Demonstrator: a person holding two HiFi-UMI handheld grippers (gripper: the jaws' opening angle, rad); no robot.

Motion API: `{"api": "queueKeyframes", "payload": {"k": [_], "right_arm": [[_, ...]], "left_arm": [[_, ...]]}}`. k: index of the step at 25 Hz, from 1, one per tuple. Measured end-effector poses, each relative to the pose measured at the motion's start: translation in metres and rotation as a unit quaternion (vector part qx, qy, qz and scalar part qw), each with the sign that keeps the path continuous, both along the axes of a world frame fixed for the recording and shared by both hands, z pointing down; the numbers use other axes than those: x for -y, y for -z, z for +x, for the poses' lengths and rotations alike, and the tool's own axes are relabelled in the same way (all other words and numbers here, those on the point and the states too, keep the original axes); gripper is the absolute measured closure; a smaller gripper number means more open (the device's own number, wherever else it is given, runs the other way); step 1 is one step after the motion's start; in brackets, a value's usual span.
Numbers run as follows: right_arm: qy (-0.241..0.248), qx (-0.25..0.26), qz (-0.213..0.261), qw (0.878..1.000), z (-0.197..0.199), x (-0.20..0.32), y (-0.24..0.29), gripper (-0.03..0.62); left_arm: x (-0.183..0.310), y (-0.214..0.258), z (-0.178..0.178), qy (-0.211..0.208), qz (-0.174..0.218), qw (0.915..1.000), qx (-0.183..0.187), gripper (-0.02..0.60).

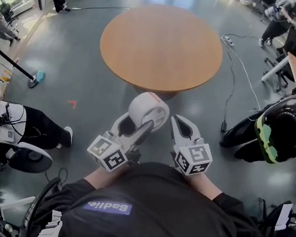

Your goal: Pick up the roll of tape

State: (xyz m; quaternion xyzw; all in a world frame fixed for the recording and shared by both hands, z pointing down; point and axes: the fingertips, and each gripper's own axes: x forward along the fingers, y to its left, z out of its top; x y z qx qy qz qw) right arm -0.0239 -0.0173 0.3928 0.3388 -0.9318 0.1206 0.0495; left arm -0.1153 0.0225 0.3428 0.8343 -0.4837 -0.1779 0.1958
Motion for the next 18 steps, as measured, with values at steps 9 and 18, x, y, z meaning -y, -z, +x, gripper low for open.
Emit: {"api": "queueKeyframes", "payload": {"k": [9,18], "right_arm": [[-0.010,0.005,0.014,1.000,0.037,0.006,0.002,0.591],[-0.009,-0.005,0.032,0.999,0.053,0.009,-0.001,0.591]], "left_arm": [[-0.005,0.004,0.048,-0.017,0.032,0.9951,0.092,0.264],[-0.005,-0.004,0.074,-0.023,0.049,0.9854,0.162,0.264]]}}
